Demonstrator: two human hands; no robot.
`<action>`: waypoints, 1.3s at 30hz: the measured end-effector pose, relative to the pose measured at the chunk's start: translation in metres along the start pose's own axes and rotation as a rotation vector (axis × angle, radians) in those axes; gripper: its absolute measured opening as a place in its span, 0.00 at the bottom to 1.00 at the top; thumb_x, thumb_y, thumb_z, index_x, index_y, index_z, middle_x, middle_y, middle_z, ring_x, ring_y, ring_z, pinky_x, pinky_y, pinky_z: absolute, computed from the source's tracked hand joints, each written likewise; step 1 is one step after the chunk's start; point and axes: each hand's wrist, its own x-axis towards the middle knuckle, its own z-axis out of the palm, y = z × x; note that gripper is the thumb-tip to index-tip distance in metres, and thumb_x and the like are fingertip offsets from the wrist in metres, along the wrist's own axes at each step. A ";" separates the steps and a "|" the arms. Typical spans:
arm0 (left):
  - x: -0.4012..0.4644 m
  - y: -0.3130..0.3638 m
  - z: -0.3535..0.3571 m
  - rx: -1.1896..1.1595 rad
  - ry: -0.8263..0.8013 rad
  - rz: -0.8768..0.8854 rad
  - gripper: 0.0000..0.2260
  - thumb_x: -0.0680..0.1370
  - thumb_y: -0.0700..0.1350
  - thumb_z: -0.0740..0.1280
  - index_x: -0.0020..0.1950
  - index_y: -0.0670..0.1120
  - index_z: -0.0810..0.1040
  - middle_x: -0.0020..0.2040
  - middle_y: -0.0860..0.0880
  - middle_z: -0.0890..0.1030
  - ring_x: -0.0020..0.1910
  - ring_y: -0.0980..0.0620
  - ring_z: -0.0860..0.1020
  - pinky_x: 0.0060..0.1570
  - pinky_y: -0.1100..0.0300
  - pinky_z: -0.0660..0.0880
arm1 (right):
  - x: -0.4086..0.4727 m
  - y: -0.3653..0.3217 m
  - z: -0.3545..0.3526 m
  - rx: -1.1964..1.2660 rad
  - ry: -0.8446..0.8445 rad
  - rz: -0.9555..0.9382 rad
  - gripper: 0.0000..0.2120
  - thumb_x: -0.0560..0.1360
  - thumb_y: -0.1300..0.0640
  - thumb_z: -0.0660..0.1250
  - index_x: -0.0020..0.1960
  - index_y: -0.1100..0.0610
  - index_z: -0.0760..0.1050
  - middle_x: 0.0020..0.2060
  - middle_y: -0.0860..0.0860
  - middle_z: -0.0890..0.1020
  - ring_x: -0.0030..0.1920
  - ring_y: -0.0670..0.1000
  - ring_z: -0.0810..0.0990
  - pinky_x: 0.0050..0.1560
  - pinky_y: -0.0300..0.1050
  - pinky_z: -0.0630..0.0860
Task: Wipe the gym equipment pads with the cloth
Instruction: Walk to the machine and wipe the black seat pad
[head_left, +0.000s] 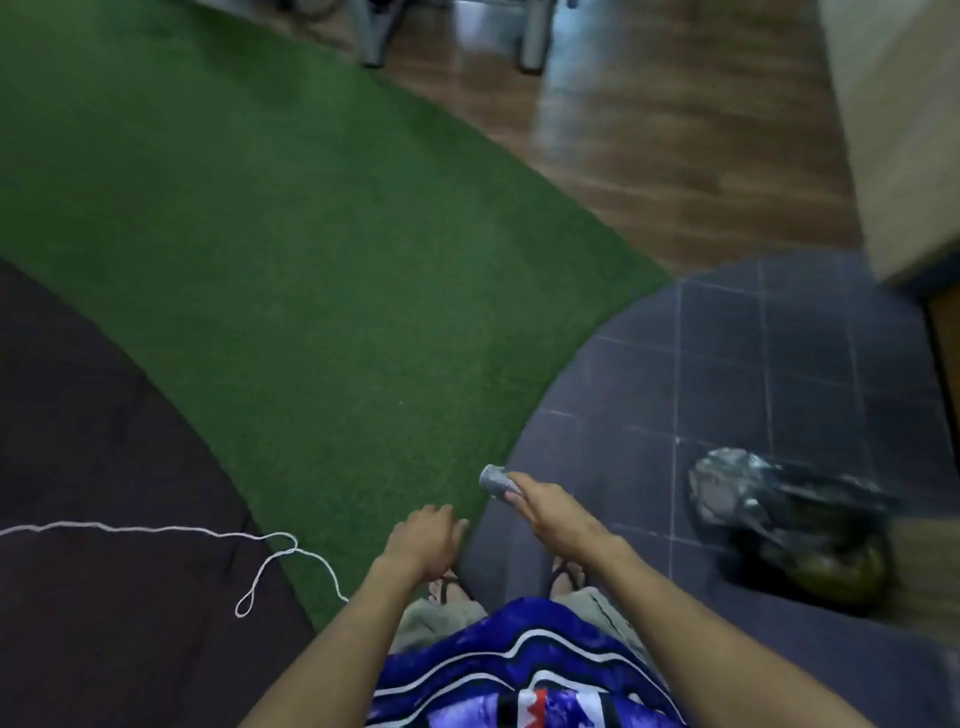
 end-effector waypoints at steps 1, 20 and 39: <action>0.000 -0.023 -0.010 -0.051 0.017 -0.036 0.20 0.85 0.54 0.52 0.65 0.42 0.73 0.66 0.38 0.76 0.66 0.38 0.74 0.64 0.46 0.72 | 0.018 -0.024 0.001 -0.041 -0.033 -0.032 0.17 0.84 0.50 0.55 0.72 0.53 0.68 0.61 0.60 0.80 0.59 0.61 0.79 0.56 0.53 0.74; 0.084 -0.347 -0.262 -0.769 0.329 -0.542 0.20 0.85 0.55 0.53 0.64 0.43 0.74 0.64 0.40 0.78 0.62 0.41 0.77 0.62 0.47 0.74 | 0.402 -0.412 -0.002 -0.512 -0.510 -0.478 0.17 0.85 0.50 0.53 0.70 0.54 0.68 0.57 0.57 0.83 0.48 0.57 0.82 0.49 0.51 0.76; 0.150 -0.738 -0.499 -0.949 0.392 -0.623 0.19 0.84 0.55 0.53 0.61 0.43 0.76 0.61 0.43 0.79 0.59 0.42 0.78 0.61 0.47 0.74 | 0.722 -0.770 0.092 -0.653 -0.562 -0.513 0.17 0.84 0.49 0.54 0.69 0.54 0.70 0.52 0.54 0.84 0.46 0.56 0.83 0.49 0.54 0.77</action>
